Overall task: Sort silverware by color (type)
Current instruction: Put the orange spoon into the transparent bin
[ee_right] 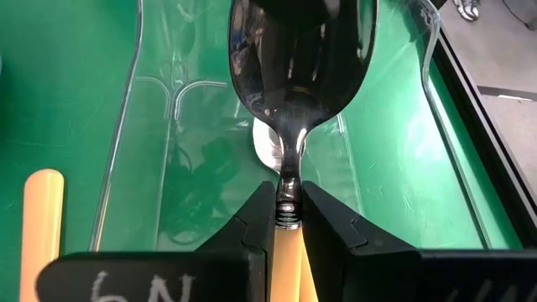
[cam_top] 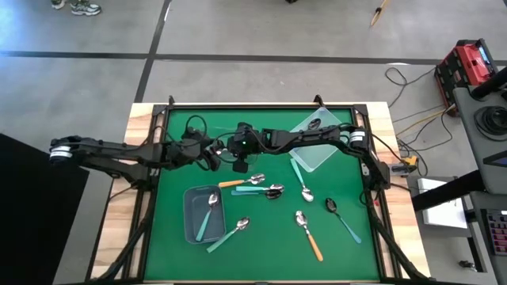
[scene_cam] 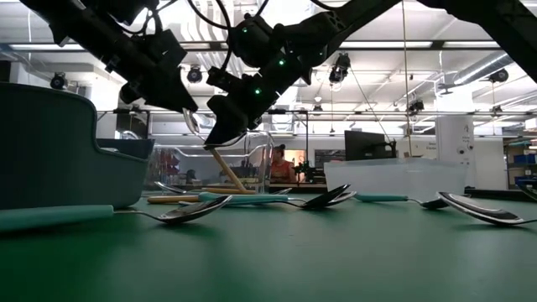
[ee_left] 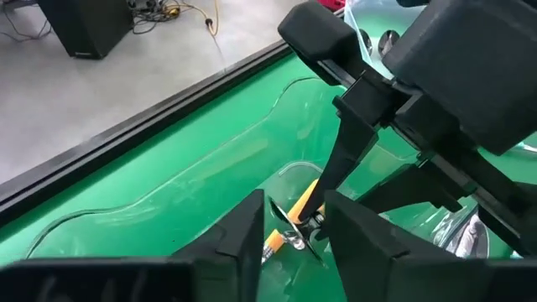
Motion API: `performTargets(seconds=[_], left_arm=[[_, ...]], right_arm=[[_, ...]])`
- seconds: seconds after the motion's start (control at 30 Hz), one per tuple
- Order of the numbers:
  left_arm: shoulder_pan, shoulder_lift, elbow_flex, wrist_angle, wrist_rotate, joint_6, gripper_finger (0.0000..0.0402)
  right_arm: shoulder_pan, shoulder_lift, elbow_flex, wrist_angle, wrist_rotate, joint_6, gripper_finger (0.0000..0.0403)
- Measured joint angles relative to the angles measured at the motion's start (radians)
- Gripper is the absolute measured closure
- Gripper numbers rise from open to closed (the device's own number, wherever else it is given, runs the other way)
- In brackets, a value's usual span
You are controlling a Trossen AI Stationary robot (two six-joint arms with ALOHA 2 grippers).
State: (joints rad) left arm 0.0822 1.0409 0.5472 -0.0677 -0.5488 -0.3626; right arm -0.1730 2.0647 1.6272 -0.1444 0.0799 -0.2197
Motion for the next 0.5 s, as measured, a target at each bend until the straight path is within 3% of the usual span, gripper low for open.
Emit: performTargets(seconds=[0.23, 0.5], left_arm=[[0.001, -0.001, 0.000, 0.000, -0.007, -0.032, 0.0390], [0.000, -0.001, 0.000, -0.001, -0.034, -0.074, 0.0401]], right_arm=[[0.000, 0.000, 0.000, -0.001, 0.005, 0.000, 0.0367], [0.000, 0.000, 0.000, 0.001, 0.000, 0.016, 0.0361]])
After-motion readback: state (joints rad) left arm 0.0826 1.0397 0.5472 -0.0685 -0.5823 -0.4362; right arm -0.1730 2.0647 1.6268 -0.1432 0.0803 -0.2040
